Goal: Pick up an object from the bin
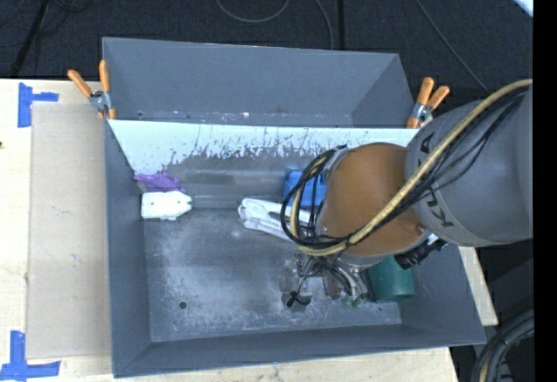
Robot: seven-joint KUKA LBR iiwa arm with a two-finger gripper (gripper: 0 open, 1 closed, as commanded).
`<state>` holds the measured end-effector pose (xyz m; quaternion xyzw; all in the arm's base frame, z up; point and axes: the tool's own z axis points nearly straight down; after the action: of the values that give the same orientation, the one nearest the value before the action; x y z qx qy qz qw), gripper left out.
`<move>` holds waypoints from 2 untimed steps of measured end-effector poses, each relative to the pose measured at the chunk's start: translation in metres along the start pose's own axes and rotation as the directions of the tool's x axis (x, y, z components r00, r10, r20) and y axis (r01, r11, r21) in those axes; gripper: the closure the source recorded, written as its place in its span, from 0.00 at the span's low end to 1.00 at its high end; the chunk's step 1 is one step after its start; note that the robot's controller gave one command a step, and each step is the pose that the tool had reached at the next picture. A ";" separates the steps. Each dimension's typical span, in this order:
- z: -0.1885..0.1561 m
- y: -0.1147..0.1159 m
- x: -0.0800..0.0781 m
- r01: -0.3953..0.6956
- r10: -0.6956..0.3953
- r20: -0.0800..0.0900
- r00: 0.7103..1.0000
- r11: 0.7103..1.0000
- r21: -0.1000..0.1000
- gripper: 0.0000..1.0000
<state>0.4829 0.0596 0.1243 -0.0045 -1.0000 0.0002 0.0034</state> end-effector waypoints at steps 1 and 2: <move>0.000 0.000 0.000 -0.001 0.001 0.000 1.000 1.000 0.000 1.00; -0.045 -0.017 0.007 -0.009 0.009 -0.008 1.000 1.000 0.000 1.00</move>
Offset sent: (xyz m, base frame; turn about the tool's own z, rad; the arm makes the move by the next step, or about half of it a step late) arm -0.0114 -0.0455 0.1196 0.0275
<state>0.4764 0.0424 0.1689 -0.0089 -0.9999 0.0003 0.0074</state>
